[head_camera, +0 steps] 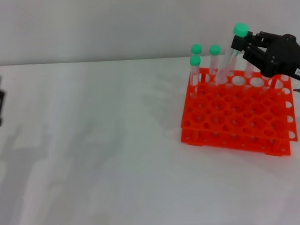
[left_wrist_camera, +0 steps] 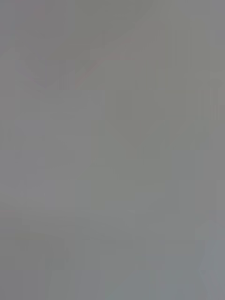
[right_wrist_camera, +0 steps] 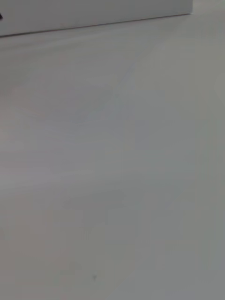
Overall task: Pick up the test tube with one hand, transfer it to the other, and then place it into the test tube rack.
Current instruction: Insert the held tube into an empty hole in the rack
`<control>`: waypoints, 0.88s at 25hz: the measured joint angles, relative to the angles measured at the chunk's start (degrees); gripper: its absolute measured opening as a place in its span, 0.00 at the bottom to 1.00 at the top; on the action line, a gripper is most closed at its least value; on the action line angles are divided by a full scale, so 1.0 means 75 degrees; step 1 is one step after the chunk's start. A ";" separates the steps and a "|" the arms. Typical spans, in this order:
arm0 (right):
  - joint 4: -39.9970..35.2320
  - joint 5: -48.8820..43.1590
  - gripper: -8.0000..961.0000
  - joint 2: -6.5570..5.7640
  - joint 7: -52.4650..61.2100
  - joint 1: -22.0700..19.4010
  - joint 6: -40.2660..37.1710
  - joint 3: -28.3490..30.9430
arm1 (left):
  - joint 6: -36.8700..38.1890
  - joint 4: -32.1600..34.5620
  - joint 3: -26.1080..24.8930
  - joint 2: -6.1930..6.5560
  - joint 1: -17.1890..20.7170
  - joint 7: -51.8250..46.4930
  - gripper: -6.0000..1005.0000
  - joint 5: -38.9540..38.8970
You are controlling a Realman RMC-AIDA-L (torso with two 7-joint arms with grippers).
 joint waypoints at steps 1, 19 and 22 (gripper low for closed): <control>0.0001 0.0002 0.22 0.0028 -0.0050 0.0000 0.0025 0.0001 | 0.0095 -0.0127 0.0000 0.0008 0.0054 0.0073 0.67 -0.0202; 0.0087 -0.0034 0.22 0.0447 -0.0679 0.0494 0.1247 -0.0354 | -0.0756 -0.0352 0.0061 0.0056 0.0660 0.0109 0.66 0.0017; 0.0087 -0.0011 0.22 0.0455 -0.0782 0.0515 0.1465 -0.0362 | -0.0876 -0.0360 0.0060 0.0056 0.0621 0.0102 0.66 0.0163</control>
